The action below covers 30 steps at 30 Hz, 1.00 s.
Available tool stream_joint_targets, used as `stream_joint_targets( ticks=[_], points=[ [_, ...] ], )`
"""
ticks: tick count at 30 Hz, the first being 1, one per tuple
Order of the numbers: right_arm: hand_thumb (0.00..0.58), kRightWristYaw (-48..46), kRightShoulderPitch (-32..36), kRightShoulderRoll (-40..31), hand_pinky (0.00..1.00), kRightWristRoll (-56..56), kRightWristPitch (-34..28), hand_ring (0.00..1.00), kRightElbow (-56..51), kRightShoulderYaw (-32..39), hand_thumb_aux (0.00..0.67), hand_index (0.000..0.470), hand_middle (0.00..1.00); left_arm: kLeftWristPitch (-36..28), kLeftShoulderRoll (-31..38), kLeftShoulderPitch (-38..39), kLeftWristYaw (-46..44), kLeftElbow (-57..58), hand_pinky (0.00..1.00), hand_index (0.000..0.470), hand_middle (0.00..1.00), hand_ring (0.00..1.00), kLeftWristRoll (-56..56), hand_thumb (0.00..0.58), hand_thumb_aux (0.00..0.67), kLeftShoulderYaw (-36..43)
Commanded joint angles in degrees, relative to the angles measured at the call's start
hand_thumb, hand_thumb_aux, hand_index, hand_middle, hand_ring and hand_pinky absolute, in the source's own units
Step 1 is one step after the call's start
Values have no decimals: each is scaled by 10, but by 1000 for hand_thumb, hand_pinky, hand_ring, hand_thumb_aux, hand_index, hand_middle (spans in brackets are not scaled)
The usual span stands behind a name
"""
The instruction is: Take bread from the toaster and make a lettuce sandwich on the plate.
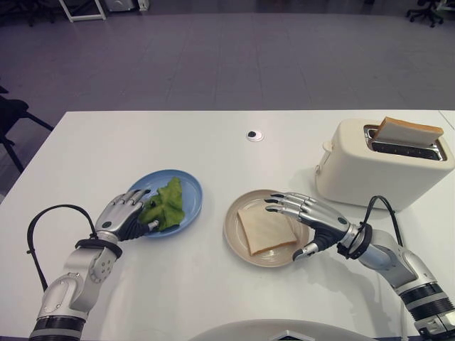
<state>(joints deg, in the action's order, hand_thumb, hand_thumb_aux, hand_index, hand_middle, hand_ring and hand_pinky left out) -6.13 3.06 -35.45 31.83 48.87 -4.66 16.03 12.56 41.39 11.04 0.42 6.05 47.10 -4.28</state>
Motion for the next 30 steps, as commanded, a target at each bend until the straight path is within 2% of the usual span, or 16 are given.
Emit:
stream_joint_targets(
  ticks=[1, 4, 6, 7, 12, 15, 17, 20, 22, 24, 27, 30],
  points=[
    [0, -8, 3, 11, 0, 16, 4, 0, 3, 13, 0, 0, 0, 7, 10, -4, 7, 25, 0, 319, 0, 0, -13, 520, 455, 16],
    [0, -6, 3, 14, 0, 23, 4, 0, 3, 12, 0, 0, 0, 13, 13, -7, 12, 26, 0, 369, 0, 0, -24, 553, 525, 21],
    [0, -5, 3, 16, 0, 28, 5, 0, 4, 11, 0, 0, 0, 15, 16, -7, 17, 28, 0, 452, 0, 0, -27, 579, 644, 23],
    [0, -4, 3, 17, 0, 30, 5, 0, 4, 11, 0, 0, 0, 15, 18, -5, 22, 27, 0, 470, 0, 0, -30, 580, 670, 21],
    [0, 2, 7, 22, 0, 39, 5, 0, 4, 10, 0, 0, 0, 19, 23, 5, 51, 12, 0, 470, 0, 0, -47, 580, 670, -1],
    [0, 12, 7, 18, 0, 31, 0, 0, 6, -8, 0, 0, 0, 29, 17, 21, 46, -41, 0, 470, 0, 0, -107, 580, 670, -47],
    [0, 19, 3, 15, 0, -12, -14, 0, 7, -39, 0, 0, 0, 31, 4, 35, 27, -103, 0, 470, 0, 0, -167, 580, 670, -82],
    [0, 23, -7, 11, 0, -91, -36, 0, 4, -91, 0, 0, 0, 22, -25, 37, -5, -189, 0, 470, 0, 0, -227, 580, 670, -81],
    [0, 16, -14, 10, 0, -142, -48, 0, -1, -117, 0, 0, 0, 12, -54, 28, -28, -228, 0, 470, 0, 0, -240, 580, 670, -45],
    [0, 8, -19, 12, 0, -171, -56, 0, -9, -131, 0, 0, 0, 1, -101, 20, -51, -253, 0, 470, 0, 0, -236, 580, 670, 27],
    [0, -1, -20, 20, 0, -180, -59, 0, -15, -133, 0, 0, 0, -21, -147, -5, -84, -261, 0, 470, 0, 0, -206, 580, 670, 115],
    [0, -2, -21, 28, 0, -167, -59, 0, -14, -130, 0, 0, 0, -28, -171, -35, -98, -238, 0, 470, 0, 0, -182, 580, 670, 162]
  ],
)
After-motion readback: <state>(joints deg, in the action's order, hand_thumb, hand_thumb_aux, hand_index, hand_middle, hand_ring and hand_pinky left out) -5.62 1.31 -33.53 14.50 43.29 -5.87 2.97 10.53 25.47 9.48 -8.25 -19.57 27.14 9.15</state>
